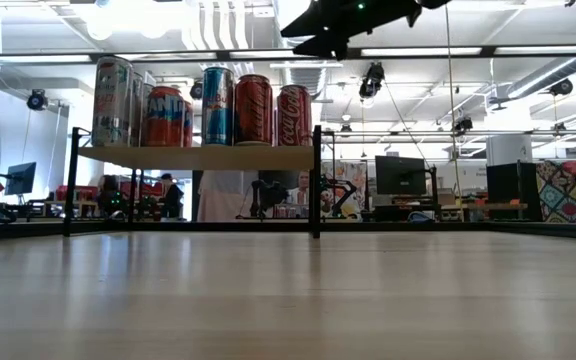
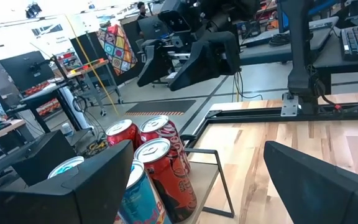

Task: Place canned beverage on shelf
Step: Adjust the red black soda cans on the shelf

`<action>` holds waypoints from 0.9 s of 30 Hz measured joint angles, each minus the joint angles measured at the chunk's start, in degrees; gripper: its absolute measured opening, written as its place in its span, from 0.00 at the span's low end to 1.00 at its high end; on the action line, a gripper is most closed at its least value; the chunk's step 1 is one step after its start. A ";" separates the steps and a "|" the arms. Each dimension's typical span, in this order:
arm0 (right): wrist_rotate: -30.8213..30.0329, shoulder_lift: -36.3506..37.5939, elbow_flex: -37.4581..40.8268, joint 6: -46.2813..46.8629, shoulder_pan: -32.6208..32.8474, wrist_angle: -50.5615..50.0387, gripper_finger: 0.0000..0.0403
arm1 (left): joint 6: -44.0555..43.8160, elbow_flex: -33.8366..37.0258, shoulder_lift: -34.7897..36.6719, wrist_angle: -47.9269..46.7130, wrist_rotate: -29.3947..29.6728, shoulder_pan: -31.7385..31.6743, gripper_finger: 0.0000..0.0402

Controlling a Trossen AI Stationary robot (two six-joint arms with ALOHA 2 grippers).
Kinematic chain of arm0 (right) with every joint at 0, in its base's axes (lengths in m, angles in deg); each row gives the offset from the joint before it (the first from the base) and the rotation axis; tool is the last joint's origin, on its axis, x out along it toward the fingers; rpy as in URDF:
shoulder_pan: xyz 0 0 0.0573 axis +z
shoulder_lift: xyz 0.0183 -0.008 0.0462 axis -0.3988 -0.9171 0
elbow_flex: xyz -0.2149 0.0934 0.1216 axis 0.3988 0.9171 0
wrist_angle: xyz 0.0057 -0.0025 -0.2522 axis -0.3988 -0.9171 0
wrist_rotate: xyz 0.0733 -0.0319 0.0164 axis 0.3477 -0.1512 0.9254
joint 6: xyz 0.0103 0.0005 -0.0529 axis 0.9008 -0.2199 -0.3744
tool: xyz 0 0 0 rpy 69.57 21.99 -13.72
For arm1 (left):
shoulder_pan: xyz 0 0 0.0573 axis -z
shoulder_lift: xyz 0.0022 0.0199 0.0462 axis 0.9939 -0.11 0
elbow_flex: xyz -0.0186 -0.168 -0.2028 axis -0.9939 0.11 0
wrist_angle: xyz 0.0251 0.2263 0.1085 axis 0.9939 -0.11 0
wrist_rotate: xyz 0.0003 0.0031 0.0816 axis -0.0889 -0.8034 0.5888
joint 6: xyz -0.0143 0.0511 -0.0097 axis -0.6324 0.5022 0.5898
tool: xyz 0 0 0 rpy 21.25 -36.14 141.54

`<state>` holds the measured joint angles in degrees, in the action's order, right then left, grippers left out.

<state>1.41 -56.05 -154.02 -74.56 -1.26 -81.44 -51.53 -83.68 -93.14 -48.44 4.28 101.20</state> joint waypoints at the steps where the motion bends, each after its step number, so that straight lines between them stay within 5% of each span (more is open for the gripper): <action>1: 0.92 -0.43 -0.77 -0.18 0.01 -0.50 0.89 | 0.04 0.00 0.02 0.00 0.00 0.00 0.86; 27: 4.93 -13.29 -13.09 -2.78 2.63 -6.60 0.89 | 1.16 0.00 -0.09 -0.26 0.02 0.01 0.86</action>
<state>6.34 -69.34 -167.11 -77.34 1.37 -88.04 -50.38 -83.68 -93.23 -48.70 4.30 101.22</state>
